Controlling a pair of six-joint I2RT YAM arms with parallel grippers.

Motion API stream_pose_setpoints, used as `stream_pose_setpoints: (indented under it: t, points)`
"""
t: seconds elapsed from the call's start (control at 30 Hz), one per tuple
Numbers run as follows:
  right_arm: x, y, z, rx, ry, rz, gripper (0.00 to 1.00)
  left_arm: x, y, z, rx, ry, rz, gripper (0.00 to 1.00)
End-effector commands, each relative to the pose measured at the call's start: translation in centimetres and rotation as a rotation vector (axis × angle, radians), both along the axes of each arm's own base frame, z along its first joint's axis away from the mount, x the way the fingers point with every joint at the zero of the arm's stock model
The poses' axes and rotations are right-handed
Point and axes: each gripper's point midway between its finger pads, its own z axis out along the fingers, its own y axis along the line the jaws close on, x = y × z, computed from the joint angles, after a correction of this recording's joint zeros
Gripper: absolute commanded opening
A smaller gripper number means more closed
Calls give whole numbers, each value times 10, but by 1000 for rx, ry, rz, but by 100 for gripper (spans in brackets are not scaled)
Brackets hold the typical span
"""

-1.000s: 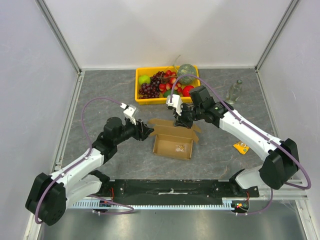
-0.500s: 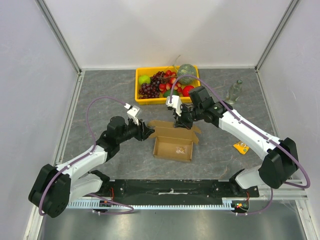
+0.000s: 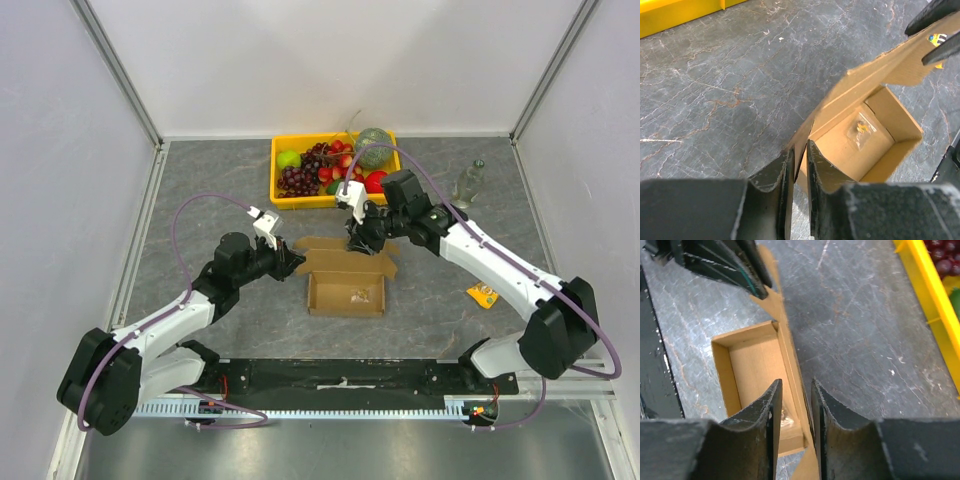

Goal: Fold the paper box

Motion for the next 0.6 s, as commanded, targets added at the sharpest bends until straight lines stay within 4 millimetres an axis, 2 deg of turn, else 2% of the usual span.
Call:
stream_pose_setpoints:
  t: [0.0, 0.13, 0.27, 0.43, 0.57]
  points:
    - [17, -9, 29, 105, -54, -203, 39, 8, 1, 9, 17, -53, 6, 20]
    - [20, -31, 34, 127, -76, -372, 59, 7, 0, 9, 16, -51, 0, 18]
    - [15, -57, 28, 131, -63, -533, 64, 6, 0, 11, 14, -59, 3, 18]
    - [7, -84, 9, 111, -84, -640, 68, 9, -1, 12, 18, -55, 2, 18]
    - [2, -95, -4, 116, -101, -670, 70, 8, -1, 14, 17, -56, 2, 18]
